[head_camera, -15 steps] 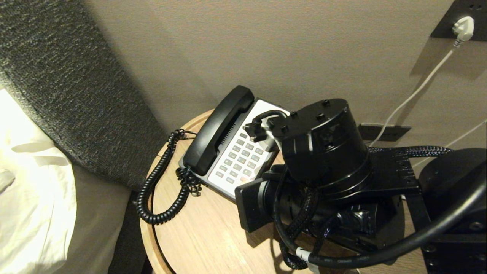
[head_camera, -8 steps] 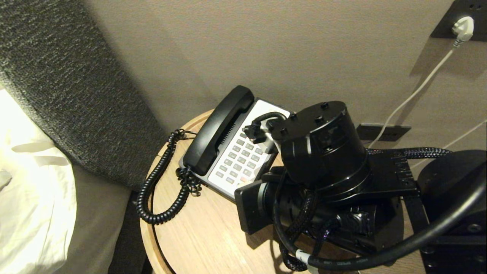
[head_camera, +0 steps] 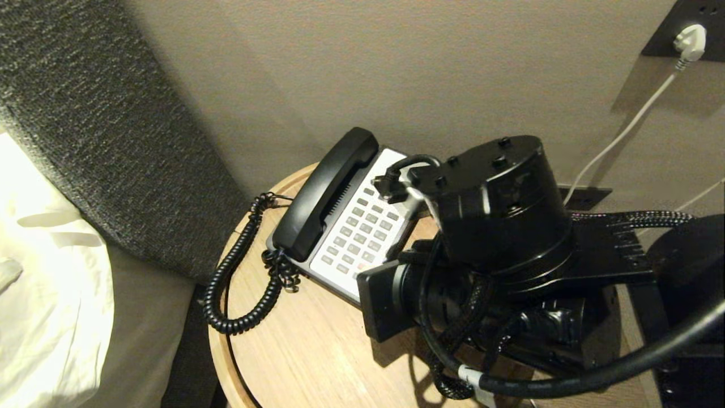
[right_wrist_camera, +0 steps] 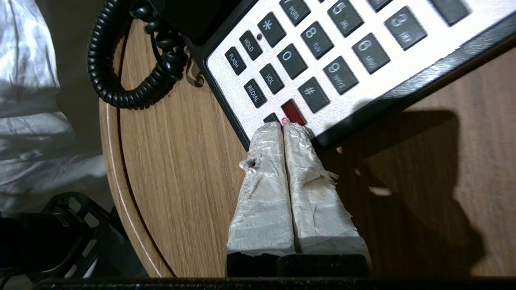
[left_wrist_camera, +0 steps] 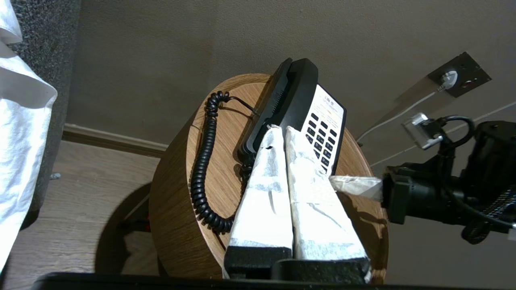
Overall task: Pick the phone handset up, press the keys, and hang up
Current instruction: End the call using the dial pad
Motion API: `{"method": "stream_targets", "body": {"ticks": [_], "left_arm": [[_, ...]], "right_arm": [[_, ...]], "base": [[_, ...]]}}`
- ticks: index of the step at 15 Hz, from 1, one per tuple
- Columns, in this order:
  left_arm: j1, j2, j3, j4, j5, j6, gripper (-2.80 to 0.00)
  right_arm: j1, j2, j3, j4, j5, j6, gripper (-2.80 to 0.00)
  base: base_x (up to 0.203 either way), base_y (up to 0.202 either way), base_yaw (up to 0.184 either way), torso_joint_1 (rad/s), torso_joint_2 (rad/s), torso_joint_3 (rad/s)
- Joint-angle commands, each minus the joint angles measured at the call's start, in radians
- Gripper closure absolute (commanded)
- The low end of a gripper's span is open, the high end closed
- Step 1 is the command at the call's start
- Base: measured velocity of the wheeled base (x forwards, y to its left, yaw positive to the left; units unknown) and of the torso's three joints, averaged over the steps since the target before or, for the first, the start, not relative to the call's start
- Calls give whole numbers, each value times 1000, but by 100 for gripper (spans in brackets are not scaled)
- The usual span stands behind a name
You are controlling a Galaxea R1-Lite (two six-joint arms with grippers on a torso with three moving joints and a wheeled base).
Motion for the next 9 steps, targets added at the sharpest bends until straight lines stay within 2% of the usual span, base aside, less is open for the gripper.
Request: {"method": "stream_targets", "body": {"ticks": [1, 9], "left_arm": [[0, -1, 2, -2, 0, -3, 0], [0, -3, 5, -2, -2, -3, 0]], "right_arm": [[1, -40, 13, 8, -6, 3, 0], [1, -15, 21, -5, -7, 4, 0]], "base": [[0, 0, 0, 0, 0, 0], [0, 0, 0, 0, 0, 0]]}}
